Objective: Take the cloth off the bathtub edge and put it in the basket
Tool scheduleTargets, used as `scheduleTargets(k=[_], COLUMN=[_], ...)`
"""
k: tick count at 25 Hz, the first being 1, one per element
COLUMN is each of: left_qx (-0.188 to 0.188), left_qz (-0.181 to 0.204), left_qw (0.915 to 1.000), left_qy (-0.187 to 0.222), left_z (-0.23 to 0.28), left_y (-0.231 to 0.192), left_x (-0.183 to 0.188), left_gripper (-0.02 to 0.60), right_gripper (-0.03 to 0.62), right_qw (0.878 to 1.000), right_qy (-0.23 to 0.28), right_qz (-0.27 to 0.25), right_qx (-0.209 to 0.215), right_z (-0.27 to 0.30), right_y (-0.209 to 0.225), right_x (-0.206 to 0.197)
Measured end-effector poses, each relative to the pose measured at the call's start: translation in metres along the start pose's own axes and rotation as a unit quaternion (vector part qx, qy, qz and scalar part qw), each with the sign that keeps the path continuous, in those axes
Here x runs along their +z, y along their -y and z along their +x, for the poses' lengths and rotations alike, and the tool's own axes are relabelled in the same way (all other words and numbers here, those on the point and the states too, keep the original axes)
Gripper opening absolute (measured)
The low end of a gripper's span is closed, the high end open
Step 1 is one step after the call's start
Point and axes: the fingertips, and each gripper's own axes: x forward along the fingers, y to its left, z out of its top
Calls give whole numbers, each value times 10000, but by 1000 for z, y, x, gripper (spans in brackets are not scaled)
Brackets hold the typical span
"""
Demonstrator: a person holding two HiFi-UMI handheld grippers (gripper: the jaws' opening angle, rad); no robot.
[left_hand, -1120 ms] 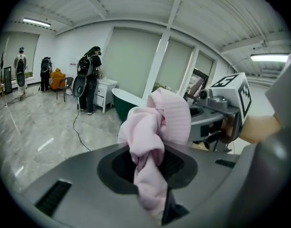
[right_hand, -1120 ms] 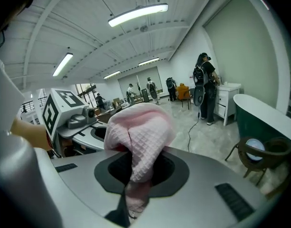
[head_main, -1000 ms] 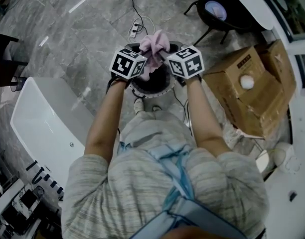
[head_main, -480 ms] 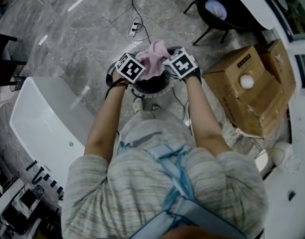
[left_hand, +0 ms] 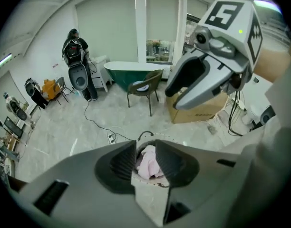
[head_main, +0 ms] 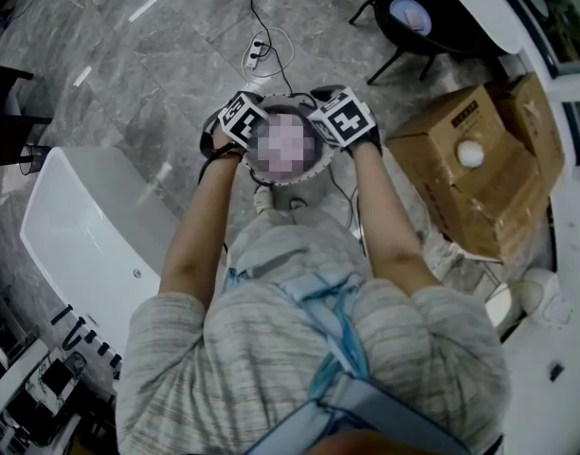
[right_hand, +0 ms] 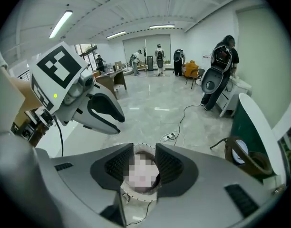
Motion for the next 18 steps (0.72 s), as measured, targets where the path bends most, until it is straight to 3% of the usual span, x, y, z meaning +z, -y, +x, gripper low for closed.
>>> scheduleTargets(k=[13,18], left_qx=[-61,-102], left_qz=[-394,-781], left_qw=[9974,9867], left_qy=[604,1419], left_z=[-17,-48], left_y=[6,1], left_x=[12,40], left_gripper=[107,107], right_gripper=[118,118], right_qw=[9963,9786], right_qy=[600,1496], right_qz=[448,686], right_qx=[428,1236], right_z=[-17,-38], right_y=[2,-11], right_x=[10,44])
